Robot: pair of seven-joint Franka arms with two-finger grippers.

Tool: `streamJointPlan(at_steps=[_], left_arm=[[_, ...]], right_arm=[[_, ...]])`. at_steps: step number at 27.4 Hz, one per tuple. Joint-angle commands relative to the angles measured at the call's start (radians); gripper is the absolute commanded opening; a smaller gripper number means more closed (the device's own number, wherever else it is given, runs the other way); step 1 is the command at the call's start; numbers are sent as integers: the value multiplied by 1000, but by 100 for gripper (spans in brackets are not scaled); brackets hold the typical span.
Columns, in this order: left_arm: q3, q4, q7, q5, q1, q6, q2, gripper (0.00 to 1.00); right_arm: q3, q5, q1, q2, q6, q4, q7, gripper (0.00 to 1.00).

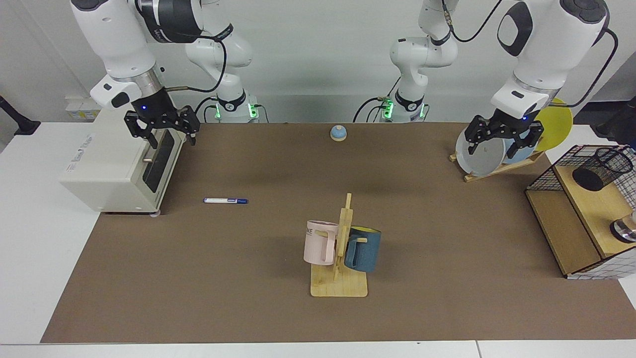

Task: Put markers into pen holder

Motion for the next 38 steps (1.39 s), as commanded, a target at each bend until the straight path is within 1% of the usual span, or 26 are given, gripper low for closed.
streamJointPlan(at_steps=[1,8,11,17,19,32,38], left_arm=[[12,-23,12,-9,-13,5,-18,100],[13,-23,12,-9,-13,6,-18,100],[13,-23,12,-9,-15,6,-18,100],[13,-23,12,-9,-15,6,-18,100],[13,-24,12,-9,-13,6,-18,100],[13,-32,12,-9,-13,5,-18,100],[13,-35,14,-9,-15,5,-18,100]], right_arm=[[11,27,-20,-15,-18,-7,-2,100],[11,25,-19,-15,-15,-7,-2,100],[11,7,-12,-15,-18,-7,3,100],[11,11,-23,-16,-36,-7,3,100],[13,25,-28,-16,-38,-7,1,100],[16,25,-8,8,45,-26,8,100],[16,24,15,34,79,-35,-3,99]])
